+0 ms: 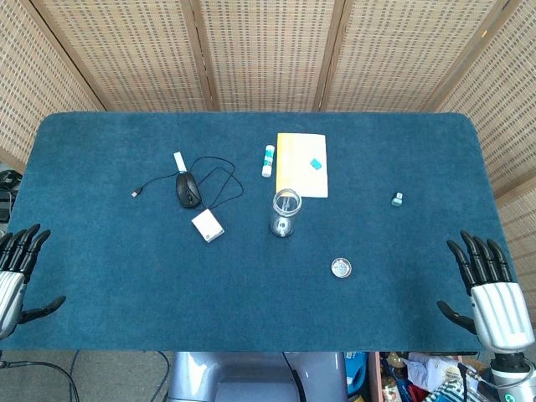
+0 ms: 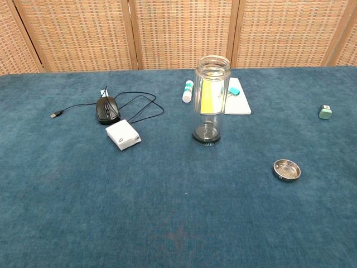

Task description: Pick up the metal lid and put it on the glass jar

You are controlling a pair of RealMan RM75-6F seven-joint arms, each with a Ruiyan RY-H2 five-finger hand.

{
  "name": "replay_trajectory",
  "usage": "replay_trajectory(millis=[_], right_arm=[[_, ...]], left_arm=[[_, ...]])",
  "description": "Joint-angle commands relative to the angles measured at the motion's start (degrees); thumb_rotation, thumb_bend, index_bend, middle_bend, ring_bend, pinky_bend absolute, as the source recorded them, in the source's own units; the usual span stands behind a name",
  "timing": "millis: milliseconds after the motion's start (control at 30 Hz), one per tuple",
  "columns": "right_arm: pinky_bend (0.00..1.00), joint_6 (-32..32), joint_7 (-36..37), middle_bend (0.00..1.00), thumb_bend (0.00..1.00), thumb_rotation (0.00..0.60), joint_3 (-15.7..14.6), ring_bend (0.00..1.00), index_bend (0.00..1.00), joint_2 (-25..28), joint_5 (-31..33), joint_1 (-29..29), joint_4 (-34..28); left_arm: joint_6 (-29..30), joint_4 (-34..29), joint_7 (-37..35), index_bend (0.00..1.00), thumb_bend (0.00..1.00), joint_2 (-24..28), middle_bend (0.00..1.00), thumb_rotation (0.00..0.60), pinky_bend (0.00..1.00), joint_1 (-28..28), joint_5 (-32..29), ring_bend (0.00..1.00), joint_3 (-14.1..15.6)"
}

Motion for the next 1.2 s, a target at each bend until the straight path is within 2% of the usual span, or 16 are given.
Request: replay_trajectory(millis=[33,200,300,400,467,600,667,800,933,1200], right_arm=[[0.00,-0.4,-0.1,0.00,0.00,0.600,-0.1,0.00,0.02,0.0,0.0,0.1,-0.1],[0.00,-1.3,-0.5,0.00,0.00,0.600,-0.3,0.00,0.02,0.1,0.1,0.4,-0.4],[0.00,-3.5,0.3,0.00,0.00,0.600,0.0,0.00,0.07,0.0,0.5,1.8,-0.3],[0.00,-8.2,1.0,0.00,0.06,0.600,1.3,0.00,0.15,-0.3,0.3,5.6,1.5],[0.00,-12.8,3.1,0.00,0.14,0.600,2.1,0.00,0.23,-0.7,0.8,8.9,2.3],[0.01,-21.9,7.9,0.00,0.21,0.600,4.9,0.00,0.38,-2.8,5.0,15.6,4.4],[0.02,-24.8,7.5,0.00,0.26,0.600,6.0,0.00,0.44,-4.8,7.0,17.8,6.1],[0.02,-31.6,5.8,0.00,0.31,0.600,7.5,0.00,0.47,-9.6,13.3,22.0,8.7],[0.02,-35.3,1.6,0.00,0.36,0.600,8.6,0.00,0.48,-12.9,18.7,24.6,10.4],[0.02,-38.3,-5.7,0.00,0.45,0.600,8.4,0.00,0.51,-16.6,26.3,27.0,11.1]], left_arm=[[-0.1,0.1,0.0,0.00,0.00,0.0,0.00,0.600,0.00,0.0,-0.1,0.00,0.0],[-0.5,0.2,-0.1,0.00,0.00,-0.1,0.00,0.600,0.00,-0.2,-0.5,0.00,-0.2],[-0.3,0.1,-0.2,0.00,0.00,-0.1,0.00,0.600,0.00,-0.2,-0.7,0.00,-0.4],[-0.8,0.2,0.0,0.00,0.00,-0.2,0.00,0.600,0.00,-0.6,-1.2,0.00,-0.7],[-1.2,0.1,0.1,0.00,0.00,-0.3,0.00,0.600,0.00,-0.8,-1.5,0.00,-0.8],[-1.9,0.1,0.3,0.00,0.00,-0.3,0.00,0.600,0.00,-1.1,-2.7,0.00,-1.1],[-2.0,0.0,0.3,0.00,0.00,-0.3,0.00,0.600,0.00,-1.2,-3.1,0.00,-1.3],[-2.5,0.2,0.7,0.00,0.00,-0.6,0.00,0.600,0.00,-1.4,-3.8,0.00,-1.4],[-3.0,0.3,0.8,0.00,0.00,-0.7,0.00,0.600,0.00,-1.6,-4.7,0.00,-1.6],[-3.5,0.5,-0.1,0.00,0.00,-0.4,0.00,0.600,0.00,-1.8,-5.7,0.00,-1.9]])
